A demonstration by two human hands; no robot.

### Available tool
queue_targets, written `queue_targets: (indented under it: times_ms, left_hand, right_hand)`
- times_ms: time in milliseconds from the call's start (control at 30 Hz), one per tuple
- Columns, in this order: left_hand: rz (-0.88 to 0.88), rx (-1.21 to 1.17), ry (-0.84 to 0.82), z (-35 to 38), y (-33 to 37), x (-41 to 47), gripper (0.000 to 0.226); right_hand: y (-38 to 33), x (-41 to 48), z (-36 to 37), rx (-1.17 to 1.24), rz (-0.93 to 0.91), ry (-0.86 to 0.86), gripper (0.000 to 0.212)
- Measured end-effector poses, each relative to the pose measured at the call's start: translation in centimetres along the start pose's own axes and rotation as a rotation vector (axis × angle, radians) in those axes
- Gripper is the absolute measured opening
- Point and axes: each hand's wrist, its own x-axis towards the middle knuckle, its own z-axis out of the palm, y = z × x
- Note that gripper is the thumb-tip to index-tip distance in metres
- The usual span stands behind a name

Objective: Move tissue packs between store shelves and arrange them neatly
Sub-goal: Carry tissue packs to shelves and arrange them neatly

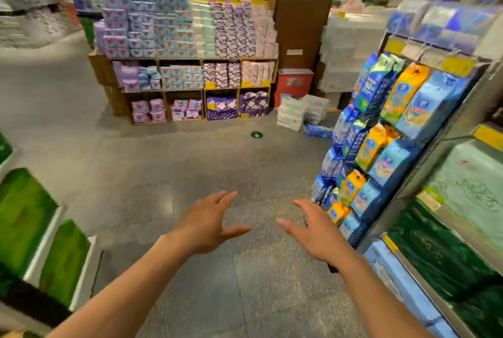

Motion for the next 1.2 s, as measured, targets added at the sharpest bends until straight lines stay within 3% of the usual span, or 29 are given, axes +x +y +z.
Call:
queue_targets:
  times_ms: [167, 333, 467, 567, 900, 1033, 1133, 1200]
  left_hand:
    - [0.052, -0.005, -0.044, -0.2, -2.3, 15.7, 0.121]
    - [0.054, 0.002, -0.073, -3.4, -4.5, 30.2, 0.121]
    - [0.05, -0.022, -0.049, -5.9, -6.8, 40.8, 0.119]
    - [0.076, -0.053, -0.027, -6.5, -9.3, 48.5, 0.128]
    - [0.206, -0.085, -0.081, -10.9, -18.0, 80.3, 0.112]
    - [0.326, -0.056, -0.101, -14.3, -17.6, 93.5, 0.124]
    - [0.439, 0.003, -0.116, -14.7, -16.0, 102.8, 0.115]
    - [0.466, 0.003, -0.126, -14.1, -14.4, 108.8, 0.112]
  right_hand:
    - [3.9, 12.9, -2.2, 0.033, 0.09, 0.032, 0.105]
    - [6.3, 27.2, -7.1, 0.039, 0.142, 0.066, 0.126]
    - [6.0, 37.8, -11.0, 0.001, 0.144, 0.022, 0.115]
    - [5.9, 45.5, -12.2, -0.026, 0.13, 0.042, 0.133]
    - [6.4, 75.0, -14.3, 0.005, 0.224, 0.066, 0.104]
    - [7.3, 84.8, -17.7, 0.025, 0.291, 0.147, 0.106]
    - [9.9, 90.5, -20.2, 0.036, 0.365, 0.16, 0.086]
    - [12.3, 94.4, -21.8, 0.082, 0.417, 0.167, 0.107]
